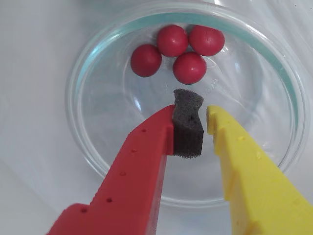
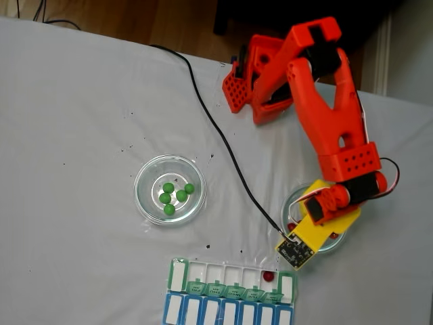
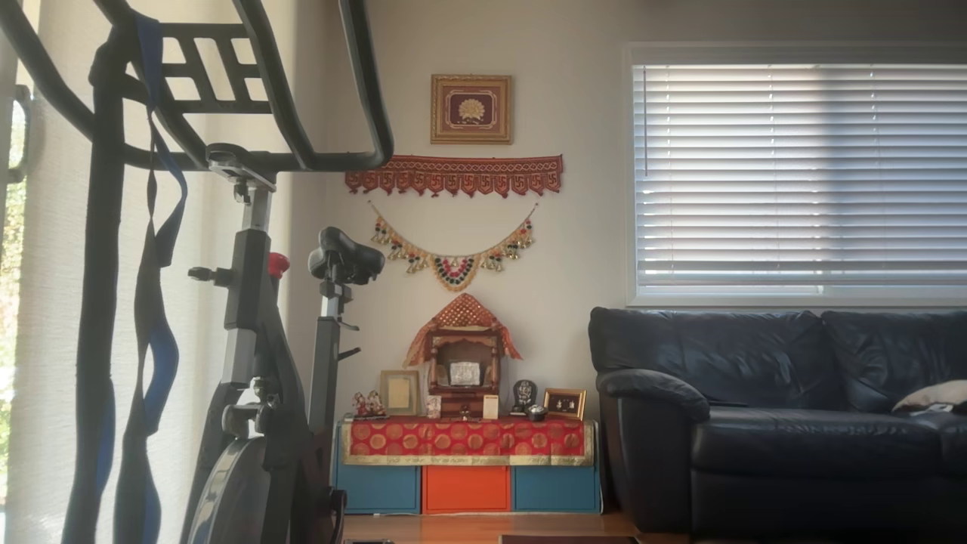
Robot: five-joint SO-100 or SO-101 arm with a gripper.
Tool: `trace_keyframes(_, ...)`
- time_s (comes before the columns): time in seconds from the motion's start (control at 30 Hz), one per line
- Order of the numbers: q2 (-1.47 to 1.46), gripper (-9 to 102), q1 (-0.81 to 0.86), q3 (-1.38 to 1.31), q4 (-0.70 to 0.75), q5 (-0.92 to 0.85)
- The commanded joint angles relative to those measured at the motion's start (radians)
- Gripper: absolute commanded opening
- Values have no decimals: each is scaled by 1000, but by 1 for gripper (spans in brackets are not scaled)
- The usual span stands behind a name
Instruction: Sort medicines into box.
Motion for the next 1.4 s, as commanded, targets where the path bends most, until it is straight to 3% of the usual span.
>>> trace_keyframes(0.0, 54, 3, -8, 0, -64, 5)
trace_keyframes(0.67, 54, 4, -26, 38, -166, 86)
trace_keyframes(0.93, 35, 3, -41, -3, -144, 143)
trace_keyframes(1.37, -120, 2, -9, -285, 15, 255)
